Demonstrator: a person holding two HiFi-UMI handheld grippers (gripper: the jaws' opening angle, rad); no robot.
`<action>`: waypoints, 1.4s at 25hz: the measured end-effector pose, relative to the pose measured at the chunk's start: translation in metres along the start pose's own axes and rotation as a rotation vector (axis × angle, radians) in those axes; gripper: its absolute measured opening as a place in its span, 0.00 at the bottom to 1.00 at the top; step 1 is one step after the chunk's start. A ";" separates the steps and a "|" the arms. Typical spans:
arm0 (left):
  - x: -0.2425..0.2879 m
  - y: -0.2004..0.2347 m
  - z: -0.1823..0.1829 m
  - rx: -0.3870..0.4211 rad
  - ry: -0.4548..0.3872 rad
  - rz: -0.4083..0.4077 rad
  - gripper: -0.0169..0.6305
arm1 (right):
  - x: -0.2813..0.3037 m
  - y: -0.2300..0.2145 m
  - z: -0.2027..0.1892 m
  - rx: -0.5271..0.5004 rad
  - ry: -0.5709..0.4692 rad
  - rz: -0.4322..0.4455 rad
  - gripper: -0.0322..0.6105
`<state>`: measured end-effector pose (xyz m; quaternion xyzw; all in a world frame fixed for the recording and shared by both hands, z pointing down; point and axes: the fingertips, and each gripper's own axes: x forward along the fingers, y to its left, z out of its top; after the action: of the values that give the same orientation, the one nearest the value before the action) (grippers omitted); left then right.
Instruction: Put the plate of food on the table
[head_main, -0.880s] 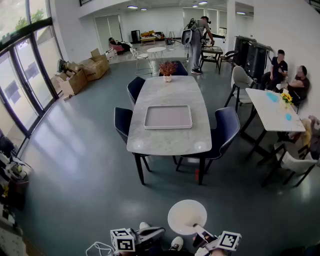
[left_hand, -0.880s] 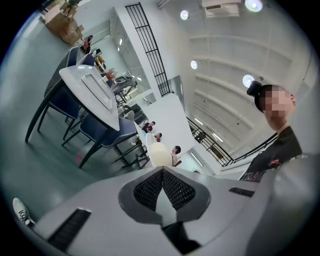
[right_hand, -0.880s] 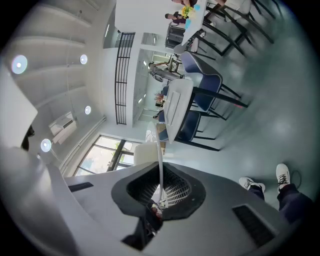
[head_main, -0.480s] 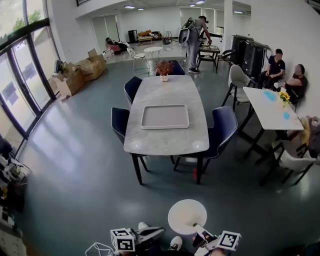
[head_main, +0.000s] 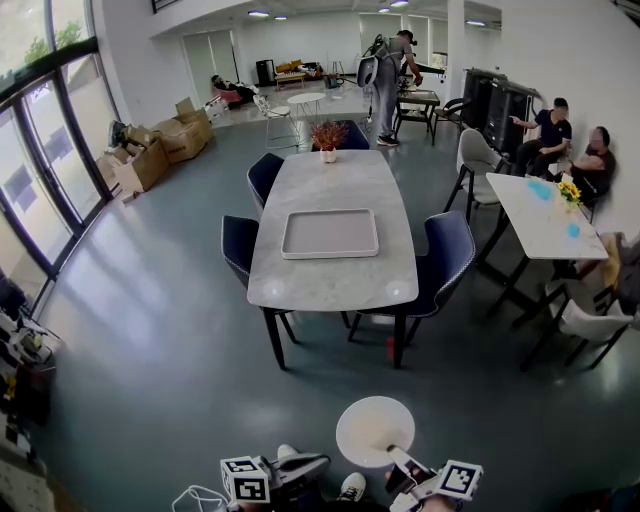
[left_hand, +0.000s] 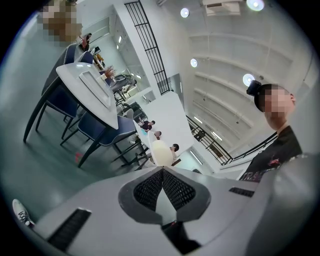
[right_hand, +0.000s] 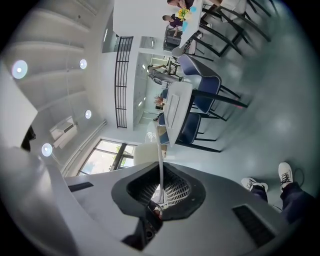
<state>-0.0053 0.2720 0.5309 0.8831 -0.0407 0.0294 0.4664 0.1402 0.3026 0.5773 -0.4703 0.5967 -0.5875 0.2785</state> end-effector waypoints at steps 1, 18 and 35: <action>0.000 -0.001 0.001 0.005 0.000 0.001 0.04 | -0.001 -0.002 0.000 0.006 0.002 -0.015 0.08; -0.005 0.013 -0.001 0.002 -0.010 0.012 0.04 | 0.005 -0.005 0.009 0.008 0.003 -0.027 0.08; -0.027 0.034 0.040 -0.004 -0.019 0.009 0.04 | 0.053 0.007 0.011 0.028 -0.023 -0.028 0.08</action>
<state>-0.0353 0.2210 0.5342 0.8822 -0.0493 0.0230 0.4678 0.1269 0.2493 0.5801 -0.4815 0.5786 -0.5940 0.2838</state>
